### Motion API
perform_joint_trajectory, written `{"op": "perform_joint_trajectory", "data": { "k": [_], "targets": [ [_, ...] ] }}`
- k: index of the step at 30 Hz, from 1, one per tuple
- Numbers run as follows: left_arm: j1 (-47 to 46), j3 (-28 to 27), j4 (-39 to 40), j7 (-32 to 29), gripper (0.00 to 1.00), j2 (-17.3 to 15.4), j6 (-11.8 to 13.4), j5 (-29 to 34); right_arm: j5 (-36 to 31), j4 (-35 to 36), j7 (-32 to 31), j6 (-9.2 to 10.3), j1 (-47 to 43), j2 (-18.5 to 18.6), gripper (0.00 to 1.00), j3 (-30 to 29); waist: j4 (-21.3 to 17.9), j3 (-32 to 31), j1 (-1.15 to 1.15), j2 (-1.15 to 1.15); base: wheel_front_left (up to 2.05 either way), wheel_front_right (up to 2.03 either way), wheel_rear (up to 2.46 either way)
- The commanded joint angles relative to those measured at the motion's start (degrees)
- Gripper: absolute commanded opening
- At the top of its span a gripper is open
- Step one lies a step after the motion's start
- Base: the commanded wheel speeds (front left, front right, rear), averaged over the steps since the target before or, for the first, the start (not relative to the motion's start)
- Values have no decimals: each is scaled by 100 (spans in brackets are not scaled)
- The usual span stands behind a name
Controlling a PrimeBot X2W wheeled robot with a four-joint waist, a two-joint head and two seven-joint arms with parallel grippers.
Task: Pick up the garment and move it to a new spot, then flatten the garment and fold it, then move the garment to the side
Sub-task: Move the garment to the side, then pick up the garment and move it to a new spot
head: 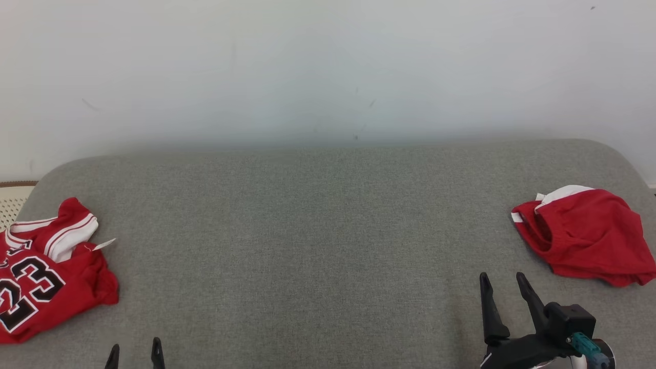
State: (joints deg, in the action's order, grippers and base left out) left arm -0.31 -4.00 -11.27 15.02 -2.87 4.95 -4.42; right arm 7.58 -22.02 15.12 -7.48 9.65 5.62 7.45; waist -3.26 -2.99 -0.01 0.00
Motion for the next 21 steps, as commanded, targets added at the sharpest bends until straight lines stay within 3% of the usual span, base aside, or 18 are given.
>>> {"op": "perform_joint_trajectory", "data": {
  "k": [1,21],
  "targets": [
    [78,-99,-31,21,100,-4,-54,45,7,58,0,-2,-131,-25,100,28,-6,-35,1,0,0,0,0],
    [141,-226,14,21,100,-3,-59,71,9,223,0,-2,-333,-42,100,39,-17,-74,1,0,0,0,0]
  ]
}}
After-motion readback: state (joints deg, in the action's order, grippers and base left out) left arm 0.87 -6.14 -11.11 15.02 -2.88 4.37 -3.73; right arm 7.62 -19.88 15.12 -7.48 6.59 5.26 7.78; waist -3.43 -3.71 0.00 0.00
